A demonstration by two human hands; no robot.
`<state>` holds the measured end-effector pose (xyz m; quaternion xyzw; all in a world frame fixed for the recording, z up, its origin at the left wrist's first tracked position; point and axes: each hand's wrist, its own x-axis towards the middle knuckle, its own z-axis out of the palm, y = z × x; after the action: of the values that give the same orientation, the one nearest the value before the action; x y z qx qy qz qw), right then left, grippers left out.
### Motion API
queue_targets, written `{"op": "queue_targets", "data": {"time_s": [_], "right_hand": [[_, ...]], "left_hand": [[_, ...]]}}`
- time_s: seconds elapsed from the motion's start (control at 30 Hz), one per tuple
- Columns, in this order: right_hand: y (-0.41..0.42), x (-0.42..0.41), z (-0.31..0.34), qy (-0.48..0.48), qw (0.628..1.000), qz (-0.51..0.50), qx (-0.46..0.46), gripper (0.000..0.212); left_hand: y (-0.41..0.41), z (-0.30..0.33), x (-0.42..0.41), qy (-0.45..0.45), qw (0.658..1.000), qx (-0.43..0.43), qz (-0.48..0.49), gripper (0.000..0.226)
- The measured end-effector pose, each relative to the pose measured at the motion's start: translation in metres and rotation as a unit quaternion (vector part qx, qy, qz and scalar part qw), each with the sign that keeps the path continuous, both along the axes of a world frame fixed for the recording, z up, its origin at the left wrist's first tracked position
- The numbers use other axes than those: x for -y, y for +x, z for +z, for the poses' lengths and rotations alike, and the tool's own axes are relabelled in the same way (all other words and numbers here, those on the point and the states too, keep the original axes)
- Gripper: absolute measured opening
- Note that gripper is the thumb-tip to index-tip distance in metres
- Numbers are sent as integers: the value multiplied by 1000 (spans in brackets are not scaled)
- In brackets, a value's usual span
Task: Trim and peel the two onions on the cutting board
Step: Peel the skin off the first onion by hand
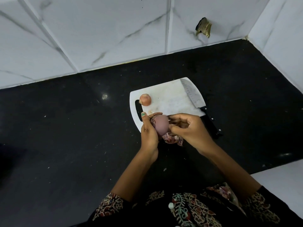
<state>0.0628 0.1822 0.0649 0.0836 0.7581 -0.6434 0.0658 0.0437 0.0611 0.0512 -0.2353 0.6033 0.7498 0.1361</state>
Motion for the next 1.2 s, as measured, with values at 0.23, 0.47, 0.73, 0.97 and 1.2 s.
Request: {"op": "queue_targets", "data": {"time_s": [0.23, 0.47, 0.73, 0.97, 1.2], "right_hand": [[2, 11, 4, 30, 999, -8, 11, 36], [2, 7, 0, -30, 999, -17, 27, 30], [5, 13, 0, -17, 1000, -17, 11, 31], [12, 24, -10, 10, 993, -103, -53, 17], [9, 25, -18, 103, 984, -109, -94, 3]], "left_hand": [[2, 2, -3, -10, 1000, 1, -2, 57], [0, 0, -1, 25, 999, 26, 18, 54], [-2, 0, 0, 45, 997, 49, 28, 54], [-3, 6, -2, 60, 995, 63, 46, 49], [-3, 5, -2, 74, 994, 66, 54, 47]]}}
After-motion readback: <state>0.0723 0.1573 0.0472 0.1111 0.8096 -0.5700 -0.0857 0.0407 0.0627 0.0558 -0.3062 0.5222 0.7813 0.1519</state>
